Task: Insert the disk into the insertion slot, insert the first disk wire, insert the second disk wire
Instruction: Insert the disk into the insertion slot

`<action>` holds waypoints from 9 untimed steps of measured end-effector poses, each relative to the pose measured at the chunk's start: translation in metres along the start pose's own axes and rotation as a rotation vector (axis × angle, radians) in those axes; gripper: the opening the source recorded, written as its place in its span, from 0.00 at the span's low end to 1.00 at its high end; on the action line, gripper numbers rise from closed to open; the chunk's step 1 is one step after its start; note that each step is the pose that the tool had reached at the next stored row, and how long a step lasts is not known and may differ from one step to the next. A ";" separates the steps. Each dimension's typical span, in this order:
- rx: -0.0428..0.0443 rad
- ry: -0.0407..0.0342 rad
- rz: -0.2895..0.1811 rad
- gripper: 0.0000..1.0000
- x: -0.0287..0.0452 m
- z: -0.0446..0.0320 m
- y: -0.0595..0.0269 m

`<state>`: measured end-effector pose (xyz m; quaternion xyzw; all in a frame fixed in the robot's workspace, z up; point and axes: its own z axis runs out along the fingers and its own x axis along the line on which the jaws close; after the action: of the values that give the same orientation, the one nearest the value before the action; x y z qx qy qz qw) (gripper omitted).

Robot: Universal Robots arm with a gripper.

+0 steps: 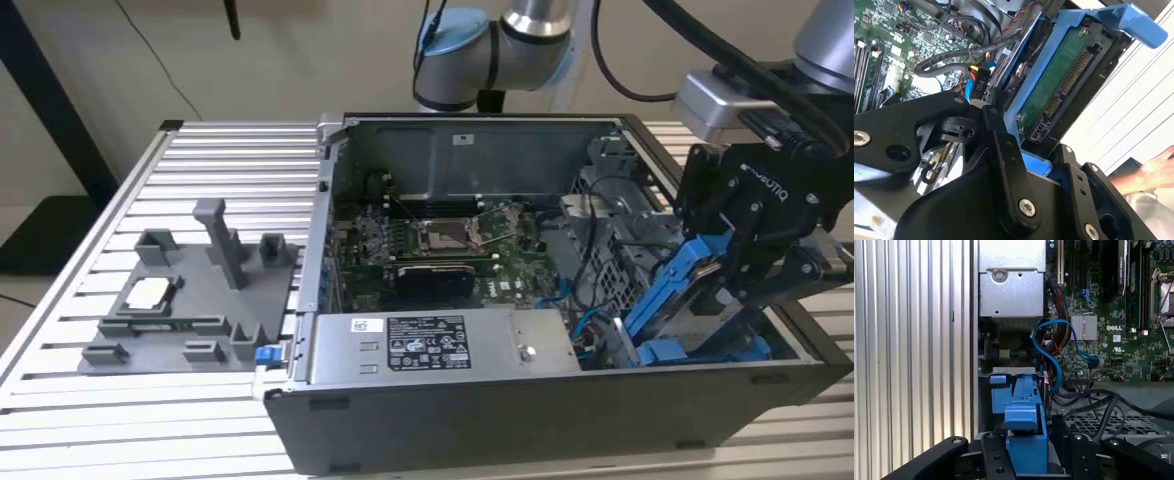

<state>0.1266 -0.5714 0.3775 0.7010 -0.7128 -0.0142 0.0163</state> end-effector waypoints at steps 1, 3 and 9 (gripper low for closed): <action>0.0000 0.0001 0.000 0.47 0.0000 0.0000 0.0000; 0.0000 0.0000 0.000 0.34 0.0000 0.0000 0.0000; 0.0001 0.0000 0.000 0.32 0.0000 0.0001 0.0002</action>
<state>0.1264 -0.5714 0.3775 0.7010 -0.7128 -0.0142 0.0163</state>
